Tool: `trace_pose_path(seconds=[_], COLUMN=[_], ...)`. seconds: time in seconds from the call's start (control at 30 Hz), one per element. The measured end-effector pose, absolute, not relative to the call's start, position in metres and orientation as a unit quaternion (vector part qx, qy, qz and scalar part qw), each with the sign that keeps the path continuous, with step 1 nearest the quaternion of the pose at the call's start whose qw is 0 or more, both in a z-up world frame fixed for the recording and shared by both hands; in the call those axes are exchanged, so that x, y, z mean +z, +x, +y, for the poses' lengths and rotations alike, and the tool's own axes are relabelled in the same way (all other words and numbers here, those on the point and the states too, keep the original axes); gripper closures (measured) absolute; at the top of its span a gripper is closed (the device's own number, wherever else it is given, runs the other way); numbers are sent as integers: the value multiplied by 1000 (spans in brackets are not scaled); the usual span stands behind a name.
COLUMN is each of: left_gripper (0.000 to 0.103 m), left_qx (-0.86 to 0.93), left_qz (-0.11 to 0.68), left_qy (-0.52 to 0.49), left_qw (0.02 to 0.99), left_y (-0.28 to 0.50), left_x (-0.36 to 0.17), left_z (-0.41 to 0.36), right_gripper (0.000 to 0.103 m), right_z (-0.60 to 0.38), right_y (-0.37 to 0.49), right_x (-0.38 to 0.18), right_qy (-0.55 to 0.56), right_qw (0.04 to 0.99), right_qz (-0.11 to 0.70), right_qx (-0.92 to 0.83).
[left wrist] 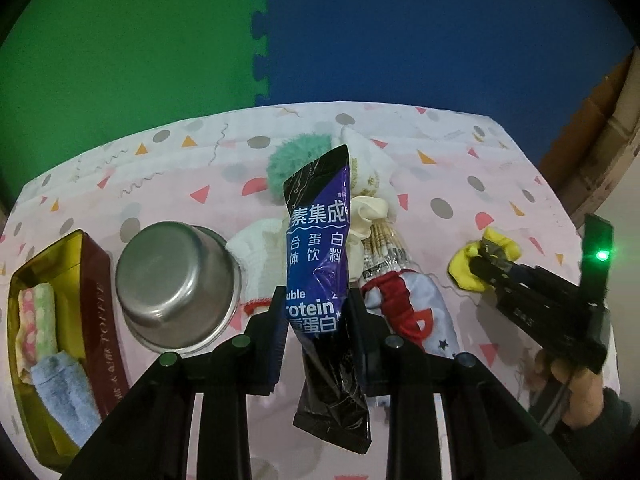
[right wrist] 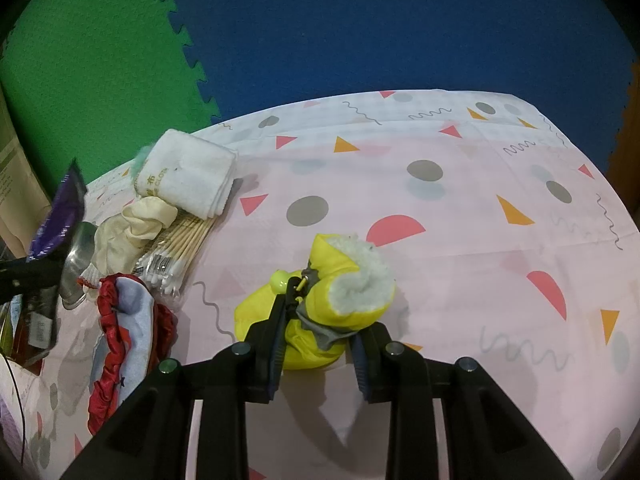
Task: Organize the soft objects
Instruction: 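Carry the blue protein pouch into the gold tin tray and release it with the left gripper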
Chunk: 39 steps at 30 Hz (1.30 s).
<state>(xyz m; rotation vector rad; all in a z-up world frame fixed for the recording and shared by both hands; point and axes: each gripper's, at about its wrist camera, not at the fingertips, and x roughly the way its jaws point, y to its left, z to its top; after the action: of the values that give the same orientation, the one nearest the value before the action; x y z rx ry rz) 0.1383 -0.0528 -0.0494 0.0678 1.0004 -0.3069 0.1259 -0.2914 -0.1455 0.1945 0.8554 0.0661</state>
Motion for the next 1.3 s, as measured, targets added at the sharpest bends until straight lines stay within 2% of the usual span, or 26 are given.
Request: trace_pose_path(seconds=[0.33,0.63,0.97,1.3], left_gripper=[78,78,78,77], left_qx=[-115,-29,81,77], left_qz=[463,447,472,489], left_qy=[36,46,45,23], left_qw=[878,893,877,868], left_y=[131,133,146,161], left_x=[-21,-1,-30,-60], left_z=[-16,59,145,149], right_gripper=[74,74,74,74], right_z=[-291,-291,-291,-291], right_y=[126,126,126,126], right_x=[-146,-146,-146,-146], right_qy=[94,94,94,93], right_qw=[905,905,905,905], right_qz=[414,414,414,414], right_qx=[32,31,31,31])
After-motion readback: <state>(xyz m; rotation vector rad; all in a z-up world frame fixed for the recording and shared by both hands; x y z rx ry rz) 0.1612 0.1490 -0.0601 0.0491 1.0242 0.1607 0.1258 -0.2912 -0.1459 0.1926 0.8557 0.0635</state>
